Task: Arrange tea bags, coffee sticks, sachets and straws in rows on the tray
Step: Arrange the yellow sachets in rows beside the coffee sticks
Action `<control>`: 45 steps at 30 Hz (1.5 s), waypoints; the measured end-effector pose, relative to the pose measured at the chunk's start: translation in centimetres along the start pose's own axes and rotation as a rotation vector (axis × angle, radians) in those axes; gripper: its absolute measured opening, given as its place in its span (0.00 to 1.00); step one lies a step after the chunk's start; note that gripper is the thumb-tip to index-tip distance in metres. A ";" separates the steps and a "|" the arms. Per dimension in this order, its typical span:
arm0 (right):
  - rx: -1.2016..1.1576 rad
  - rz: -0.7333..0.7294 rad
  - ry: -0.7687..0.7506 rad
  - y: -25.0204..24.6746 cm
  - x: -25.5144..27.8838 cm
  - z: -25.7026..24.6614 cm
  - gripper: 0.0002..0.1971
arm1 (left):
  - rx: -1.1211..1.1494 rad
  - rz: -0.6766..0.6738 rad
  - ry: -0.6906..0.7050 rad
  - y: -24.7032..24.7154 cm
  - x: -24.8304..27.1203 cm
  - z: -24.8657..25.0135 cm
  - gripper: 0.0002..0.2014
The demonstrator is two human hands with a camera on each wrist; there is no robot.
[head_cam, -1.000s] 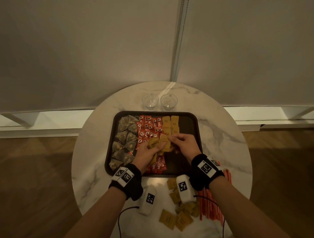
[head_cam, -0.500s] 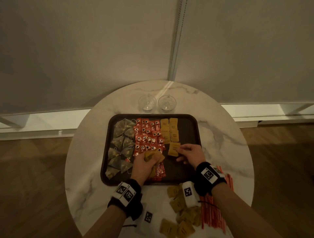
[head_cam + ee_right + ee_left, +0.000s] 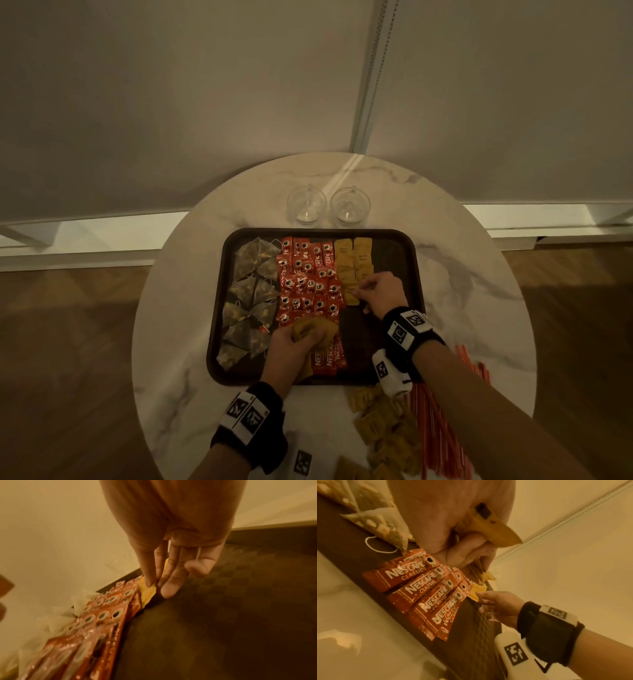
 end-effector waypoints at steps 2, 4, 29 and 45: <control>0.157 -0.017 -0.030 0.0 -0.2 -0.4 0.06 | 0.000 -0.003 0.011 -0.1 0.0 0.5 0.06; 0.238 -0.013 -0.047 -0.4 0.0 -0.8 0.08 | -0.002 0.005 0.018 -0.1 -0.3 0.9 0.10; -0.478 -0.037 -0.037 -1.6 4.8 1.4 0.07 | 0.114 -0.074 -0.118 3.5 -2.0 2.5 0.13; 0.051 -0.018 -0.059 -2.2 -0.6 3.2 0.06 | -0.027 -0.079 -0.050 3.2 -2.7 2.2 0.10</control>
Point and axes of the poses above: each hand's wrist, its own x-axis away from the middle knuckle, its own y-axis out of the palm, z = x × y, the point moved 8 cm from there along -x, towards the middle knuckle, and after that the axes turned 8 degrees about -y, right-handed, at the moved point
